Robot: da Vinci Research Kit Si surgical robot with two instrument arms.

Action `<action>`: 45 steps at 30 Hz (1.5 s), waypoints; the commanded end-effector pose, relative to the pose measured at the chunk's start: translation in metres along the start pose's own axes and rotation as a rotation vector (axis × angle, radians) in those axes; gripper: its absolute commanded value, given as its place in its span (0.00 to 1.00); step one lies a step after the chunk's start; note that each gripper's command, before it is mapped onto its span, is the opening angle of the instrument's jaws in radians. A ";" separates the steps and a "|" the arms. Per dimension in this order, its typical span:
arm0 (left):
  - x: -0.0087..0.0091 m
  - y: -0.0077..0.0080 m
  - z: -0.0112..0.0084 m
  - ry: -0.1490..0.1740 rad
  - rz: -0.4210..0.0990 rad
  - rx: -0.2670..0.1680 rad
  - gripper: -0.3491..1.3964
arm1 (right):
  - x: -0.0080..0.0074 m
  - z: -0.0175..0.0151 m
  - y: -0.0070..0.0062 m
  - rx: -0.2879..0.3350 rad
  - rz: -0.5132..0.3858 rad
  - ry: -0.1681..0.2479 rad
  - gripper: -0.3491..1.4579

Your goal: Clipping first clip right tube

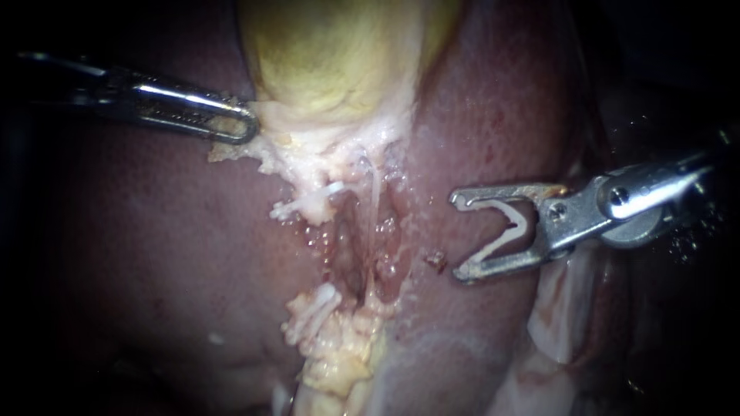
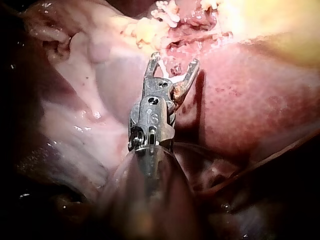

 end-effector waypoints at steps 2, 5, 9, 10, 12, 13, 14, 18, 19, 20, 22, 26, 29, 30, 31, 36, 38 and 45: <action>0.0000 0.0000 -0.0001 0.000 0.000 -0.001 0.00 | 0.0001 0.0001 0.0000 -0.002 0.001 0.001 0.47; 0.0003 0.0007 -0.0008 -0.004 -0.002 -0.008 0.00 | 0.0001 0.0001 0.0000 -0.002 0.001 0.001 0.47; 0.0019 0.0031 -0.0030 -0.004 -0.015 -0.025 0.00 | 0.0001 0.0002 0.0000 -0.002 0.001 0.001 0.47; 0.0024 0.0037 -0.0035 0.001 -0.025 -0.028 0.00 | 0.0001 0.0002 0.0000 -0.002 0.001 0.001 0.47; 0.0036 0.0050 -0.0046 0.020 -0.017 -0.035 0.00 | 0.0001 0.0002 -0.0001 -0.002 0.001 0.001 0.47; 0.0040 0.0056 -0.0050 0.028 -0.009 -0.042 0.00 | 0.0002 0.0002 -0.0001 -0.002 0.001 0.001 0.47; 0.0044 0.0061 -0.0053 0.035 -0.006 -0.044 0.00 | 0.0002 0.0003 -0.0001 -0.002 0.001 0.001 0.47; 0.0050 0.0074 -0.0059 0.045 0.000 -0.052 0.00 | 0.0003 0.0008 -0.0002 0.013 -0.001 0.008 0.47; 0.0050 0.0075 -0.0059 0.045 0.000 -0.052 0.00 | 0.0003 0.0010 -0.0003 0.017 -0.001 0.012 0.47; 0.0049 0.0075 -0.0058 0.045 0.001 -0.052 0.00 | 0.0002 0.0013 -0.0003 0.021 -0.003 0.016 0.47; 0.0049 0.0075 -0.0058 0.045 0.001 -0.051 0.00 | 0.0000 0.0022 -0.0006 0.047 0.017 0.028 0.47; 0.0049 0.0075 -0.0058 0.048 0.001 -0.053 0.00 | -0.0005 0.0047 -0.0011 0.095 0.082 0.069 0.46; 0.0049 0.0075 -0.0058 0.048 0.001 -0.053 0.00 | -0.0009 0.0071 -0.0014 0.106 0.134 0.086 0.46; 0.0049 0.0075 -0.0058 0.047 0.001 -0.053 0.00 | -0.0010 0.0078 -0.0015 0.108 0.147 0.088 0.46; 0.0049 0.0075 -0.0058 0.047 0.001 -0.053 0.00 | -0.0012 0.0088 -0.0015 0.111 0.165 0.090 0.46; 0.0049 0.0076 -0.0059 0.048 0.001 -0.053 0.00 | -0.0017 0.0123 -0.0006 0.109 0.231 0.114 0.46; 0.0049 0.0076 -0.0059 0.048 0.001 -0.053 0.00 | -0.0018 0.0133 -0.0002 0.104 0.242 0.122 0.46; 0.0049 0.0076 -0.0058 0.048 0.001 -0.053 0.00 | -0.0024 0.0161 0.0005 0.097 0.316 0.184 0.46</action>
